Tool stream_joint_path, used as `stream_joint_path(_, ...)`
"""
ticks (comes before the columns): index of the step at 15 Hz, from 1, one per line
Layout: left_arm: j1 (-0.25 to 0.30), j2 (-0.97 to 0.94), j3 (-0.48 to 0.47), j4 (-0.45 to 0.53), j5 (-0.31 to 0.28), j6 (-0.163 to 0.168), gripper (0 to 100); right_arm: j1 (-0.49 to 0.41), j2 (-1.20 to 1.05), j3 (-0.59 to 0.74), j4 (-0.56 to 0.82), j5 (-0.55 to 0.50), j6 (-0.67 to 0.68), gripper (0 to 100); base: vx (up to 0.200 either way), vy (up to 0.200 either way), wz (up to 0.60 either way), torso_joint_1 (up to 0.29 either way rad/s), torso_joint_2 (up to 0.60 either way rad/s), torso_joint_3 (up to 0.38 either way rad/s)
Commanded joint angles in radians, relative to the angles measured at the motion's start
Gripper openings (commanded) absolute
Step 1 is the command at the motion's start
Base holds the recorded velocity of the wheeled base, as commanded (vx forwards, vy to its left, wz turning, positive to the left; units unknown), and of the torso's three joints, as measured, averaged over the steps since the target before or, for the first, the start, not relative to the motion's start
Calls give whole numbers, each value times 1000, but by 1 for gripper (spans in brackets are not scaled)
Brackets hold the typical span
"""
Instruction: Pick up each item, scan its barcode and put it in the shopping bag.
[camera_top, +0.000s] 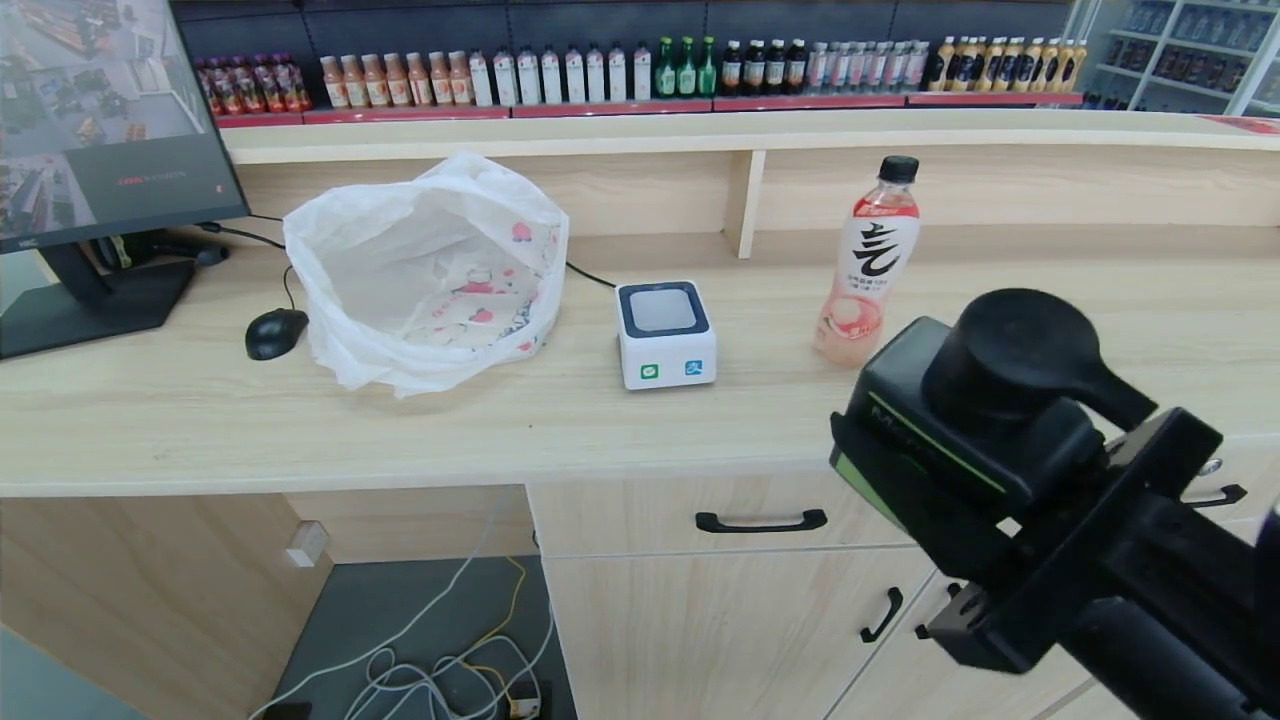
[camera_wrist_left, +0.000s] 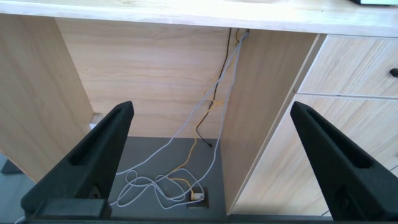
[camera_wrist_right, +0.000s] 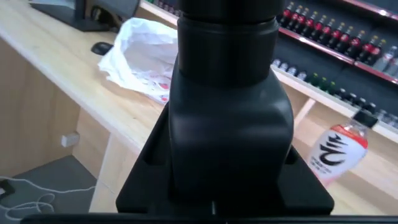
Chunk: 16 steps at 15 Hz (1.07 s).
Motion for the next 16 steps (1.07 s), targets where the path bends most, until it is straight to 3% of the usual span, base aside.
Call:
stream_joint_path(1, 0, 0, 0, 0, 0, 0, 100, 80, 47, 5, -1, 6, -20, 0, 0, 0, 0, 0, 0, 0)
stream_joint_path(3, 0, 0, 0, 0, 0, 0, 100, 91, 67, 38, -4, 115, -82, 0, 0, 0, 0, 0, 0, 0)
stream_joint_path(7, 0, 0, 0, 0, 0, 0, 100, 63, 73, 80, -19, 221, -171, 0, 0, 0, 0, 0, 0, 0)
stream_joint_path(9, 0, 0, 0, 0, 0, 0, 100, 40, 90, 54, -35, 333, -332, 0, 0, 0, 0, 0, 0, 0)
stream_joint_path(11, -2, 0, 0, 0, 0, 0, 100, 35, 94, 47, -53, 339, -384, 0, 0, 0, 0, 0, 0, 0)
stream_joint_path(12, 0, 0, 0, 0, 0, 0, 100, 18, 119, 38, -99, 339, -536, 0, 0, 0, 0, 0, 0, 0)
stream_joint_path(16, -2, 1, 0, 0, 0, 0, 100, 3, 126, 37, -101, 396, -723, 0, 0, 0, 0, 0, 0, 0)
